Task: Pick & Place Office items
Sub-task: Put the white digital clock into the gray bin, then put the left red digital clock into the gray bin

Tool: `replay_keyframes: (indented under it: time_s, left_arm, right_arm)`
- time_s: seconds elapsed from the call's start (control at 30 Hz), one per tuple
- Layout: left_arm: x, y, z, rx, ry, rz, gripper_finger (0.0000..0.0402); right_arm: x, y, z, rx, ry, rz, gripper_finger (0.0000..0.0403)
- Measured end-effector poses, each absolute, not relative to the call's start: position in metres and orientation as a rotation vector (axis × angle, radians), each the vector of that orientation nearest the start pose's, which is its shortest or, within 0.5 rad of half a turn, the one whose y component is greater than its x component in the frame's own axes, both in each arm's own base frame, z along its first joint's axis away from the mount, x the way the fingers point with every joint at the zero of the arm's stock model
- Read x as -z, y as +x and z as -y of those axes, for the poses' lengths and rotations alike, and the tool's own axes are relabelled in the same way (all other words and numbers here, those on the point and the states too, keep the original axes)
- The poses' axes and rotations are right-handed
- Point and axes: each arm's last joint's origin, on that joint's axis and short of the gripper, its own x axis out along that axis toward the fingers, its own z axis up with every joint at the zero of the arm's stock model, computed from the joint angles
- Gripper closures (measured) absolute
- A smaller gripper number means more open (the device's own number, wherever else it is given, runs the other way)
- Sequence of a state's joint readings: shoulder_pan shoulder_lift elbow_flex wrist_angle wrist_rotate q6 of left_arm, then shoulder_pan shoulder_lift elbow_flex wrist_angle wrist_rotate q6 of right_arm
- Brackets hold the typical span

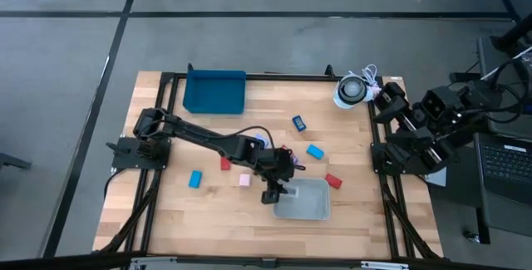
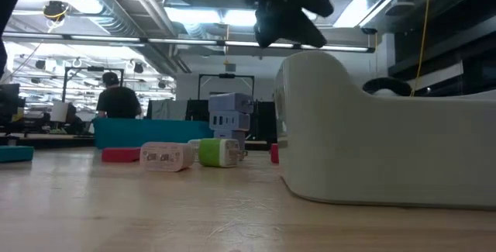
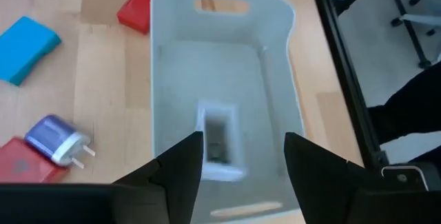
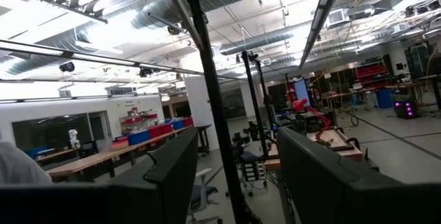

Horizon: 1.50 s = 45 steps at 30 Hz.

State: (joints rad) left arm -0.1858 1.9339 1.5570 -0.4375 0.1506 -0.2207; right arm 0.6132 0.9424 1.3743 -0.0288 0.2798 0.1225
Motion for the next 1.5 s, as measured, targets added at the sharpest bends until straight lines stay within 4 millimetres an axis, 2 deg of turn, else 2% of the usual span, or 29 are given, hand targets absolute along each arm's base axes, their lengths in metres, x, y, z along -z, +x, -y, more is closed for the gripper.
replay_keyframes:
  time_s: [0.17, 0.3, 0.5, 0.63, 0.73, 0.83, 1.0, 1.2, 1.33, 1.5]
  left_arm:
    - [-0.249, 0.421, 0.082, 0.192, -0.179, -0.835, 0.0191]
    - [-0.258, 0.411, 0.079, 0.145, -0.158, -0.864, 0.0190]
    - [-0.275, 0.376, 0.081, 0.069, -0.153, -1.037, 0.0190]
    - [-0.284, 0.346, 0.093, 0.001, -0.164, -1.183, 0.0190]
    - [-0.287, 0.321, 0.104, -0.160, -0.209, -1.313, 0.0189]
    - [-0.285, 0.300, 0.112, -0.463, -0.382, -1.349, 0.0189]
    - [-0.266, 0.285, 0.120, -0.889, -0.781, -1.211, 0.0188]
    - [-0.225, 0.286, 0.109, -1.060, -1.024, -1.117, 0.0178]
    - [-0.205, 0.289, 0.096, -1.093, -1.063, -1.053, 0.0171]
    - [-0.185, 0.281, 0.076, -1.187, -1.024, -1.063, 0.0158]
  right_arm:
    - [-0.512, 0.128, -0.080, -0.352, 0.297, 0.350, 0.0198]
    - [-0.512, 0.130, -0.082, -0.351, 0.291, 0.354, 0.0198]
    - [-0.512, 0.132, -0.083, -0.350, 0.288, 0.357, 0.0198]
    - [-0.512, 0.132, -0.083, -0.348, 0.276, 0.364, 0.0198]
    - [-0.512, 0.132, -0.083, -0.348, 0.275, 0.364, 0.0198]
    - [-0.512, 0.132, -0.083, -0.347, 0.274, 0.368, 0.0199]
    - [-0.513, 0.133, -0.084, -0.346, 0.271, 0.372, 0.0199]
    - [-0.513, 0.134, -0.085, -0.358, 0.275, 0.383, 0.0199]
    - [-0.514, 0.133, -0.087, -0.372, 0.281, 0.390, 0.0199]
    - [-0.515, 0.130, -0.089, -0.384, 0.281, 0.398, 0.0199]
